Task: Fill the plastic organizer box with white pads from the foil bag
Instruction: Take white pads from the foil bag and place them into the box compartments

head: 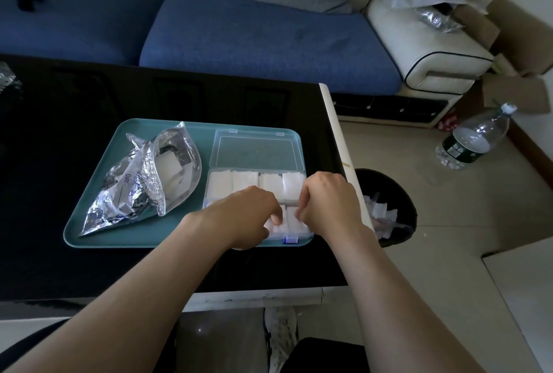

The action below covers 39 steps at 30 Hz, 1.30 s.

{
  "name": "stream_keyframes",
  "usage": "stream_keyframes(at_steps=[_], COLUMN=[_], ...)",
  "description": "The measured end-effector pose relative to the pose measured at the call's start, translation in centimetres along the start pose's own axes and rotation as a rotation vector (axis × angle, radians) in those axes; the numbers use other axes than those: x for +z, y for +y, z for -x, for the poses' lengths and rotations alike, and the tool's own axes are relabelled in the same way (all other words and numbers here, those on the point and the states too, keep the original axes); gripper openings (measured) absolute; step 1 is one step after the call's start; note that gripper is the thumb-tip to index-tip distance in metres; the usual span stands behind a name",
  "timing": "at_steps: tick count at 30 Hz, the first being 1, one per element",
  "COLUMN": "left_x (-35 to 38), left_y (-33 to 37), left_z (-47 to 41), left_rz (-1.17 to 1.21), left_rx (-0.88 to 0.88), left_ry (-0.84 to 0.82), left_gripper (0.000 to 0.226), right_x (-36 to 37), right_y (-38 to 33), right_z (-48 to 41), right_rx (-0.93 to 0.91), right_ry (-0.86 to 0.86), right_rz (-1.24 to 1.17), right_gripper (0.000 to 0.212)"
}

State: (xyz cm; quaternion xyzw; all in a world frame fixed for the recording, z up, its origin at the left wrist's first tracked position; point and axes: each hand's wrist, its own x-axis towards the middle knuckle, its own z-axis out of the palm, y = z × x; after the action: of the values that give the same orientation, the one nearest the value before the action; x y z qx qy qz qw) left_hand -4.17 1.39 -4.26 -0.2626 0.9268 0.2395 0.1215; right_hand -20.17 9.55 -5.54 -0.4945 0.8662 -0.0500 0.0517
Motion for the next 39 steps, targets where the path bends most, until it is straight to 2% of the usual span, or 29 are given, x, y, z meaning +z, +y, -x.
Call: stream_keyframes(at_steps=[3, 6, 8, 12, 16, 18, 23, 27, 29, 31, 34, 39], left_x=[0.1, 0.1, -0.2, -2.0, -3.4, -3.8, -4.3, -4.9, -5.1, -4.9, -4.4, -4.3], left_y=[-0.3, -0.3, -0.3, -0.2, -2.9, -4.9, -7.2, -8.4, -9.0, -9.8, -11.1, -11.7], left_z=[0.0, 0.0, 0.2, 0.9, 1.1, 1.5, 3.3, 3.8, 4.0, 4.0, 3.9, 4.1], left_rz=[0.012, 0.023, 0.052, 0.123, 0.051, -0.011, -0.043, -0.062, -0.053, -0.005, 0.054, 0.039], left_rx=[0.003, 0.000, 0.003, 0.018, -0.131, -0.270, -0.577, -0.649, -0.715, -0.760, -0.698, -0.675], left_ry=[0.001, -0.006, 0.010, 0.185, 0.559, 0.680, 0.672, 0.807, 0.777, 0.644, 0.452, 0.319], left_gripper=[0.038, 0.035, 0.030, 0.030, 0.037, 0.035, 0.029, 0.024, 0.026, 0.033, 0.048, 0.048], right_x=[0.2, -0.7, -1.4, -3.0, -2.8, -2.4, -1.8, -1.4, -1.3, -1.1, -0.7, -0.2], right_y=[-0.4, -1.1, -1.4, -3.0, -5.0, -6.0, -8.5, -10.6, -11.4, -12.3, -13.4, -14.9], right_z=[-0.1, 0.0, 0.1, 0.5, 0.5, 0.4, -0.1, -0.1, -0.1, -0.3, -0.6, -1.0], right_rx=[0.058, 0.088, 0.070, -0.065, -0.181, -0.209, -0.266, -0.307, -0.327, -0.338, -0.337, -0.347], right_ry=[-0.010, -0.038, -0.069, -0.042, 0.059, 0.082, 0.010, -0.018, -0.024, -0.020, -0.009, -0.006], right_rz=[0.030, 0.000, -0.096, -0.347, -0.418, -0.447, -0.486, -0.510, -0.512, -0.508, -0.518, -0.531], right_gripper=[0.028, 0.023, 0.012, 0.032, 0.035, 0.036, 0.037, 0.032, 0.032, 0.032, 0.032, 0.036])
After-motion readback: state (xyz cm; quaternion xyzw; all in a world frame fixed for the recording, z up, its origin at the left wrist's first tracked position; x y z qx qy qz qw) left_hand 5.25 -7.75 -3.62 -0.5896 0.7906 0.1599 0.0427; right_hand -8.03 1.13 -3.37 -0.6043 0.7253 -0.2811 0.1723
